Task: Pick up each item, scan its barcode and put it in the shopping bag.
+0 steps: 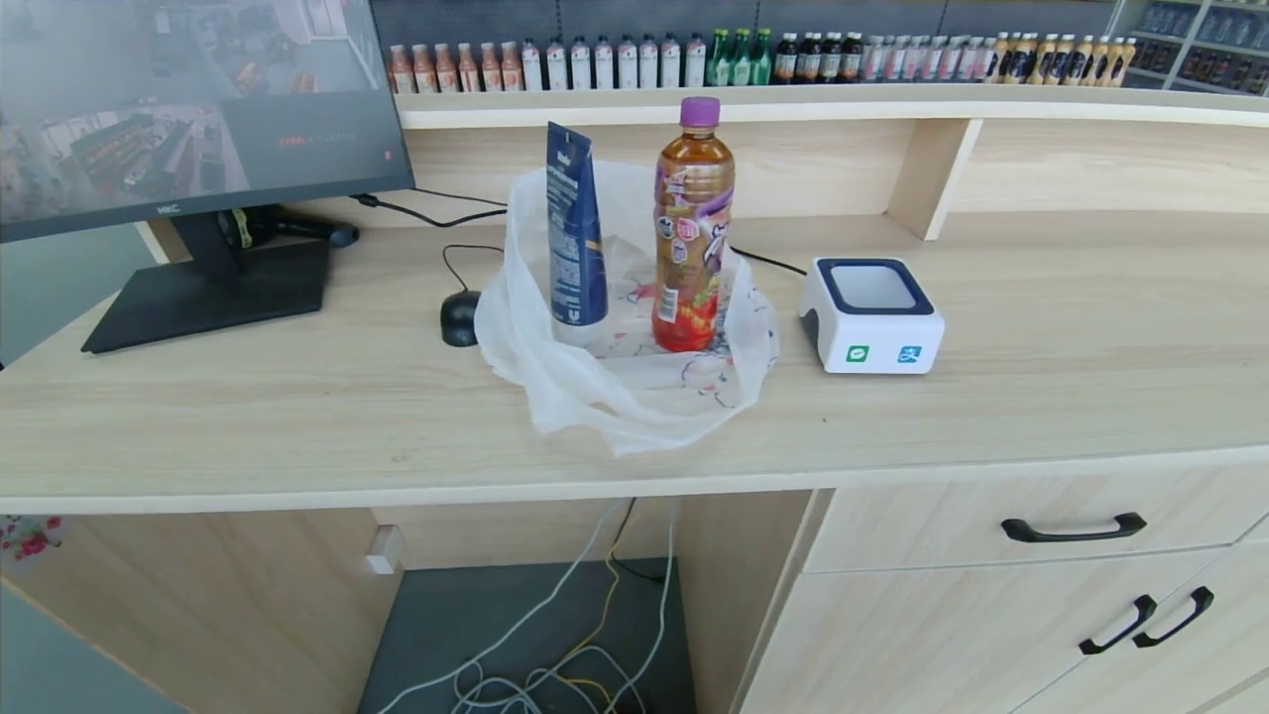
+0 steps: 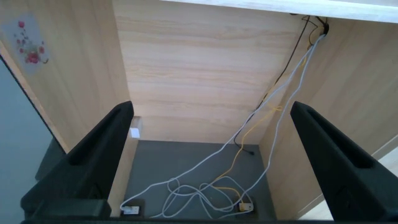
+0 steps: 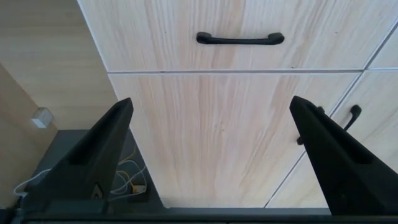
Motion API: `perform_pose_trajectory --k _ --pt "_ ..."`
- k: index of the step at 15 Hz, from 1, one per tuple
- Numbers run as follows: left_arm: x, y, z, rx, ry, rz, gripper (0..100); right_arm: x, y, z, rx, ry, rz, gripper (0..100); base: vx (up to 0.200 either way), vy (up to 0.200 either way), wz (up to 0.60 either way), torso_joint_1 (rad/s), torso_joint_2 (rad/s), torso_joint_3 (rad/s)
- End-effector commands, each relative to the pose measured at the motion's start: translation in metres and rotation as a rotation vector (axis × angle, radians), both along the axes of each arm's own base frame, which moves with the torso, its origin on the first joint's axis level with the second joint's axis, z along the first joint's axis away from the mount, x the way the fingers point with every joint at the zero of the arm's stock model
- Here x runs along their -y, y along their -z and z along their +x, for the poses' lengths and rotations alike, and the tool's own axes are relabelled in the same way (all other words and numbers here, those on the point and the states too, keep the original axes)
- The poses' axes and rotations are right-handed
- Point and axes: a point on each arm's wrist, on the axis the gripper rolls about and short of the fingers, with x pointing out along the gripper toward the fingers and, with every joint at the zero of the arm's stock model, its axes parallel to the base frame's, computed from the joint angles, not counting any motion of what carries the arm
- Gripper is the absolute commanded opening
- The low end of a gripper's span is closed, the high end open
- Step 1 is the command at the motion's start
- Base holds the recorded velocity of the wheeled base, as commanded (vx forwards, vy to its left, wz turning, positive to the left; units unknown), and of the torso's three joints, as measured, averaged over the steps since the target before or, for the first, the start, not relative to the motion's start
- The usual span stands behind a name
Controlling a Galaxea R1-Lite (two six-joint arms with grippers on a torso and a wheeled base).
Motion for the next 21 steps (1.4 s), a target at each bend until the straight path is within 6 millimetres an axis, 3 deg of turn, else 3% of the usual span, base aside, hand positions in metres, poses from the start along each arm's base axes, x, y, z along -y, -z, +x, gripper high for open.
perform_pose_trajectory --k 1,19,21 --pt "0.0000 0.0000 0.0000 0.000 -0.001 -0.001 100 0.0000 -0.0001 0.0002 -0.002 -0.001 -0.003 100 0.000 -0.200 0.00 -0.002 0.00 0.002" --pt "0.0000 0.0001 0.0001 -0.003 -0.001 -0.001 100 0.0000 -0.0001 0.0002 -0.002 -0.001 0.003 100 0.000 -0.200 0.00 0.003 0.00 0.003" --pt "0.0000 0.0000 0.0000 0.000 -0.001 0.001 100 0.0000 -0.0002 0.0003 -0.003 -0.001 0.000 100 0.000 0.000 0.00 0.000 0.00 0.000"
